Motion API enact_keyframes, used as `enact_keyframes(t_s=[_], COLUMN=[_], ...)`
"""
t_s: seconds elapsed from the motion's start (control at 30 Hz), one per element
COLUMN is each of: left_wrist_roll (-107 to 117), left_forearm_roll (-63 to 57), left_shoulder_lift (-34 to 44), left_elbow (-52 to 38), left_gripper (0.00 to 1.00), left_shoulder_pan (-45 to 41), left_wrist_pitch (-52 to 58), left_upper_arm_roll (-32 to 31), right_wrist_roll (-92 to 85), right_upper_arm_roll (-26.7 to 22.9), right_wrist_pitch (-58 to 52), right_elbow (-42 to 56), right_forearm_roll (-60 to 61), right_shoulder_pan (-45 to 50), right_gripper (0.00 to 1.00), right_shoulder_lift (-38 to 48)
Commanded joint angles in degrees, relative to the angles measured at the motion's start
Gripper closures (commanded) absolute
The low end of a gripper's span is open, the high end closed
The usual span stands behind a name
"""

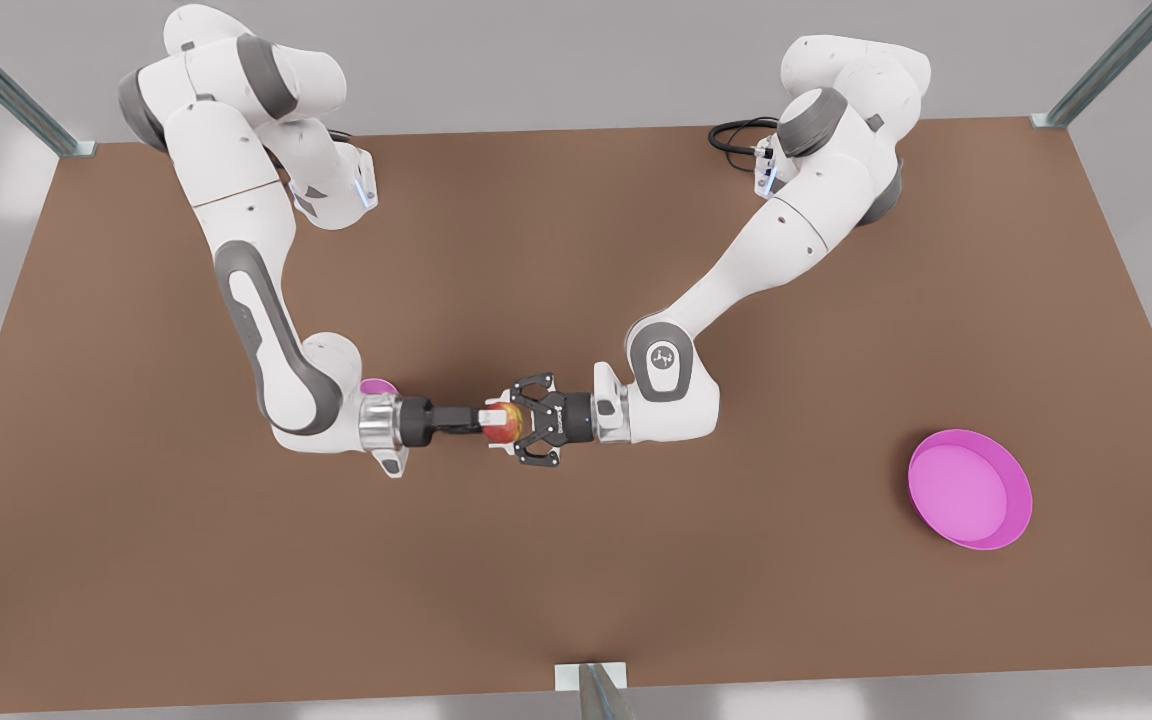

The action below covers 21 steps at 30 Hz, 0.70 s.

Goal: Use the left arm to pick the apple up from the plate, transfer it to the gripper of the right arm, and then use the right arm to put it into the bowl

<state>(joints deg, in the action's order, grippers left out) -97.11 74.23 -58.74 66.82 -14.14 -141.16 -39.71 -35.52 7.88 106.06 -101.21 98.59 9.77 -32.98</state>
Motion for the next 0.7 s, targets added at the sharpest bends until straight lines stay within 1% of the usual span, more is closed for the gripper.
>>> enact_keyframes(t_s=[0.0,0.1,0.13,0.17,0.2,0.23,0.43,0.63,0.67], left_wrist_roll=[-5.19,-5.19,-5.19,-5.11,-5.11,-5.11,-5.11,-5.2,-4.67], left_forearm_roll=[-0.05,-0.05,-0.05,-0.05,-0.05,-0.05,-0.05,-0.14,-0.23], left_shoulder_lift=[0.11,0.11,0.11,0.11,0.11,0.11,0.11,0.02,0.02], left_elbow=[-0.02,-0.02,-0.02,-0.02,-0.02,-0.02,-0.02,0.07,0.24], left_gripper=[0.28,0.28,0.16,0.0,0.0,0.0,0.0,0.0,0.0], left_shoulder_pan=[-0.01,-0.01,-0.01,-0.01,-0.01,-0.01,-0.01,-0.01,0.34], left_wrist_pitch=[0.09,-0.35,-0.43,-0.7,-0.61,-0.61,-0.61,-0.52,-0.61], left_upper_arm_roll=[-0.02,-0.02,-0.02,-0.02,-0.02,-0.02,-0.02,1.12,1.12], right_wrist_roll=[-8.16,-7.81,-7.72,-7.72,-7.72,-7.72,-7.54,-7.37,-7.19], right_upper_arm_roll=[0.03,0.2,0.55,0.55,0.55,0.64,0.2,0.55,0.55], right_wrist_pitch=[0.46,0.55,0.55,0.55,0.55,0.55,0.29,-0.77,-2.26], right_elbow=[0.13,0.05,0.13,0.13,0.13,0.13,0.4,-1.8,-2.32], right_forearm_roll=[0.2,0.2,0.2,0.2,0.2,0.2,-1.37,-15.52,-18.85], right_shoulder_pan=[-0.01,-0.01,-0.01,-0.01,-0.01,-0.01,-1.42,-8.45,-10.11], right_gripper=[0.31,0.31,0.31,0.31,0.34,0.4,0.4,0.4,0.4], right_shoulder_lift=[0.02,0.2,0.29,0.29,0.29,0.29,0.46,2.75,3.45])
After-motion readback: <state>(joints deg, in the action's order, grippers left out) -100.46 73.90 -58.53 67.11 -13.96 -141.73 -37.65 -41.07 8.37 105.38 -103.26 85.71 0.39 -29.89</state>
